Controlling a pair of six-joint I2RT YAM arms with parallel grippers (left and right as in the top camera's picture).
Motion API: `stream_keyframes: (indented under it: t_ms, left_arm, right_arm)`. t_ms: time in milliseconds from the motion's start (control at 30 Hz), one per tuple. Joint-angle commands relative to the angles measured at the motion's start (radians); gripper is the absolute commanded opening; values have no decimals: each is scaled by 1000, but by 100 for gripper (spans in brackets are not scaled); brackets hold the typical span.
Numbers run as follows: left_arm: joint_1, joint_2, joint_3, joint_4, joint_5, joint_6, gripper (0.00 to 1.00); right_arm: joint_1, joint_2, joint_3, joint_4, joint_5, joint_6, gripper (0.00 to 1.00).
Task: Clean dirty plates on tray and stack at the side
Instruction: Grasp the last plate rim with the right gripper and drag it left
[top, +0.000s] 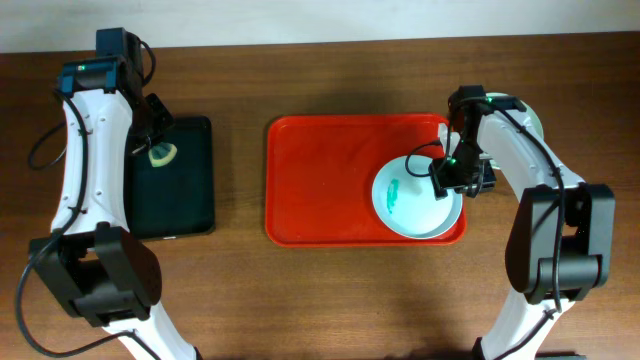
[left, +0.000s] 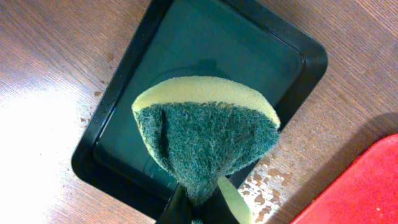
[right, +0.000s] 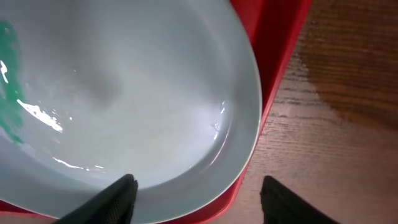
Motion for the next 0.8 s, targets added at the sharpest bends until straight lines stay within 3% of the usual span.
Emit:
stream_keyframes:
  t_ms: [0, 200, 500, 600, 667, 767]
  left_arm:
    - [-1, 6, -8, 2, 11, -3, 0]
    - [-1, 6, -8, 3, 12, -3, 0]
    - [-1, 6, -8, 6, 26, -3, 0]
    - [-1, 6, -8, 6, 26, -3, 0]
    - [-1, 6, -8, 6, 26, -3, 0]
    - [-1, 6, -8, 6, 26, -3, 0]
  right_arm:
    - [3, 1, -30, 20, 21, 10, 70]
    - [4, 1, -97, 95, 35, 26, 70]
    - [4, 1, -99, 127, -39, 37, 33]
    - [6, 1, -99, 162, -201, 36, 34]
    - [11, 1, -99, 175, -170, 36, 45]
    - [8, 1, -99, 178, -86, 36, 50]
